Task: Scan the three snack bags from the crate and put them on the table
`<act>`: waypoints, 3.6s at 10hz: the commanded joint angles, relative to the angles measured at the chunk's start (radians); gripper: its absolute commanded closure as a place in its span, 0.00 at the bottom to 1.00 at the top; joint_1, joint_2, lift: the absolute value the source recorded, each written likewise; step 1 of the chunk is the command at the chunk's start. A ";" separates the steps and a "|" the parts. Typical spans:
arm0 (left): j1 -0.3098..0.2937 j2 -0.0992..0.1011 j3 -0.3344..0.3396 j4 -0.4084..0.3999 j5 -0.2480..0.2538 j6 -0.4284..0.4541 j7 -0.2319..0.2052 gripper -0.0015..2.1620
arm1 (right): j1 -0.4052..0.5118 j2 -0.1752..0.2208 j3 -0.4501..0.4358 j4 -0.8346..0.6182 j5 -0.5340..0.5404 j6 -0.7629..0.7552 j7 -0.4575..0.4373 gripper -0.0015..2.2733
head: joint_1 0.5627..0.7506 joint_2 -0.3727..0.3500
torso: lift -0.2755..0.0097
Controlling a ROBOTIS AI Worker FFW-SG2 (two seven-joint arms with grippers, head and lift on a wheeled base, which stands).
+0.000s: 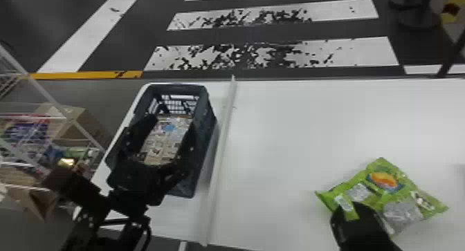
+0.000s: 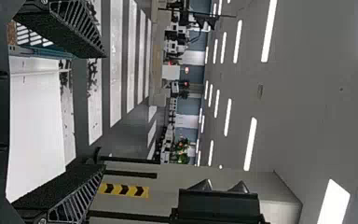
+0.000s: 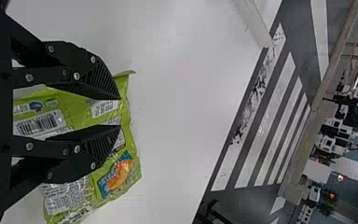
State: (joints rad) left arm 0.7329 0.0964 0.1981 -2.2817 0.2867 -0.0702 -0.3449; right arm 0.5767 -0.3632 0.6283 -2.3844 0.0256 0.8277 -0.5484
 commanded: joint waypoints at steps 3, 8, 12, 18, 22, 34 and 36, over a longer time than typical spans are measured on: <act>-0.003 0.000 -0.008 0.007 0.002 -0.004 -0.006 0.01 | -0.006 -0.008 0.071 0.065 -0.019 -0.015 0.013 0.99 | 0.70 0.97 | 0.64; -0.013 -0.003 -0.009 0.018 0.011 -0.007 -0.023 0.01 | -0.020 0.000 0.030 0.205 -0.075 -0.120 0.007 0.99 | 0.70 0.98 | 0.64; -0.029 -0.011 -0.019 0.031 0.009 -0.007 -0.032 0.01 | -0.011 0.007 -0.064 0.261 -0.125 -0.166 -0.016 0.99 | 0.70 0.88 | 0.64; -0.036 -0.009 -0.020 0.036 0.008 -0.007 -0.039 0.01 | -0.001 0.030 -0.122 0.248 -0.128 -0.132 -0.156 0.99 | 0.70 0.72 | 0.64; -0.041 -0.007 -0.022 0.041 0.008 -0.013 -0.040 0.01 | -0.011 0.059 -0.179 0.251 -0.128 -0.077 -0.203 0.99 | 0.70 0.66 | 0.64; -0.026 -0.012 -0.075 0.022 0.003 0.002 0.030 0.01 | -0.058 0.043 -0.180 0.165 0.004 -0.242 -0.142 0.99 | 0.70 0.56 | 0.64; 0.003 -0.012 -0.080 -0.015 0.003 0.033 0.060 0.01 | -0.155 0.058 -0.177 0.301 0.002 -0.313 -0.099 0.99 | 0.70 0.60 | 0.64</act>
State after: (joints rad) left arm 0.7277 0.0844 0.1170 -2.2852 0.2899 -0.0508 -0.2844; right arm 0.4482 -0.3101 0.4510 -2.1232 0.0288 0.5363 -0.6510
